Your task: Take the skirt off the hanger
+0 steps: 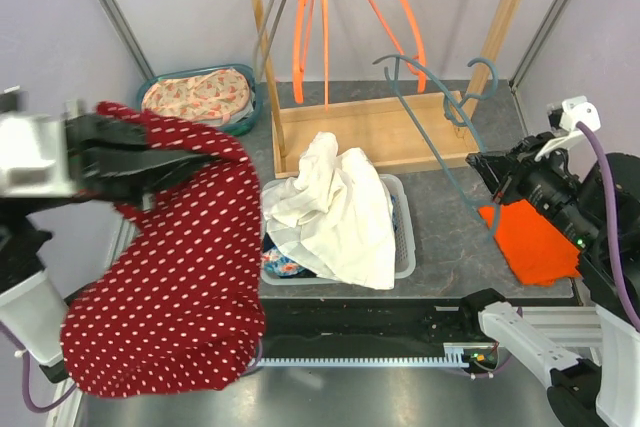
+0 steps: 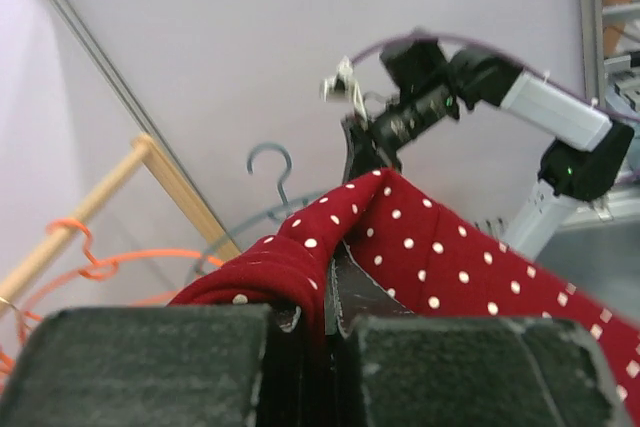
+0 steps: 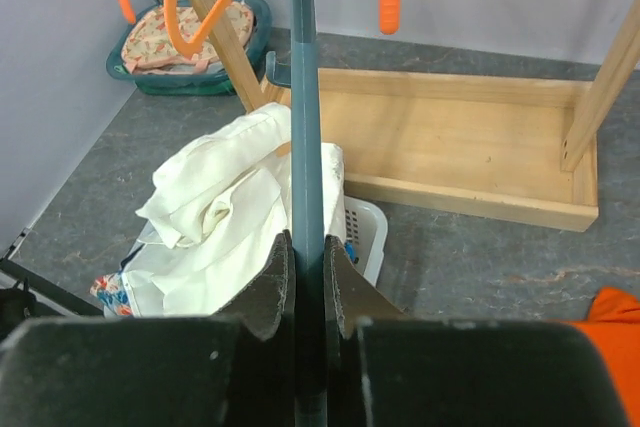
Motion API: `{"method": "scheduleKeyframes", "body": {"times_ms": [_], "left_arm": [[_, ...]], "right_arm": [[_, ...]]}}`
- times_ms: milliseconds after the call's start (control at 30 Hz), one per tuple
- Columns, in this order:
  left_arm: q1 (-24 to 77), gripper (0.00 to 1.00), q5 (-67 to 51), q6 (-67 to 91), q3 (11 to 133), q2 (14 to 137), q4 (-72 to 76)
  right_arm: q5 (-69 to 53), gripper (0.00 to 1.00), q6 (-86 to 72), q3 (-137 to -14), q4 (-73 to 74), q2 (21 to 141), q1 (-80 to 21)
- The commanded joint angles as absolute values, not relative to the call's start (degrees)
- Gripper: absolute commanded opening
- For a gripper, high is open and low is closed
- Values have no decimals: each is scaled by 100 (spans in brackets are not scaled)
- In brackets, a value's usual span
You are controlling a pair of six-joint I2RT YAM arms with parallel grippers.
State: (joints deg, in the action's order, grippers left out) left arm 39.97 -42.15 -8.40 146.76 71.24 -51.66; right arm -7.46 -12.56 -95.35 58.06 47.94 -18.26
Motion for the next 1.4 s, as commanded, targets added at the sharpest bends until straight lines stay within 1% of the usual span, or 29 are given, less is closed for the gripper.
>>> {"method": "scheduleKeyframes", "body": {"times_ms": [0,133,200,333,433,467,600,700,767,833,867,1033,1133,1200,1267,1367], "left_arm": [[3964,2,-4210,-756,13862,7295,-5124],[3964,2,-4281,-914,13000,7260,-5124],[3964,2,-4228,-1019,12510,7216,-5107],[3973,2,-4088,-1256,11665,7067,-5071],[3981,2,-3982,-1476,11163,6926,-5097],[3981,2,-3973,-1529,11058,6882,-5115],[4078,2,-4017,-1923,10601,6706,-5387],[4174,2,-4043,-2126,10425,6653,-5581],[4245,2,-4008,-2223,10258,6636,-5660],[4385,2,-3894,-2390,9819,6636,-5669],[4455,2,-3633,-2460,9678,6671,-5652],[4544,2,-3103,-2707,8966,6899,-5388],[4544,2,-2752,-2751,8439,6908,-4827],[4544,2,-2331,-2786,7964,6917,-4502],[4544,2,-1646,-2856,7570,6987,-3974],[4544,2,-811,-2961,7270,7250,-3482]], "right_arm": [[-641,0,-1178,-9931,5660,4623,-1837],[-1378,0,-1152,-9914,5406,4448,-1837],[-1450,0,-1221,-10027,5187,4316,-1837],[-846,0,-1424,-10467,4904,4263,-1828],[242,0,-1459,-10862,4878,4377,-1837],[881,0,-1476,-10950,4895,4447,-1828],[2071,0,-1337,-11232,4817,4605,-1837],[2538,0,-1143,-11346,4939,4947,-1828],[2627,0,-1002,-11320,5001,5236,-1837],[2663,0,-1002,-11189,5054,5439,-1828],[2680,0,-1011,-11093,5036,5475,-1837],[2751,0,-1028,-10556,4966,5563,-1837],[2725,0,-1046,-10337,4983,5520,-1837],[2681,0,-1090,-10118,4957,5458,-1837],[2663,0,-1107,-9950,4948,5397,-1837],[2646,0,-1107,-9704,4904,5405,-1837]]}}
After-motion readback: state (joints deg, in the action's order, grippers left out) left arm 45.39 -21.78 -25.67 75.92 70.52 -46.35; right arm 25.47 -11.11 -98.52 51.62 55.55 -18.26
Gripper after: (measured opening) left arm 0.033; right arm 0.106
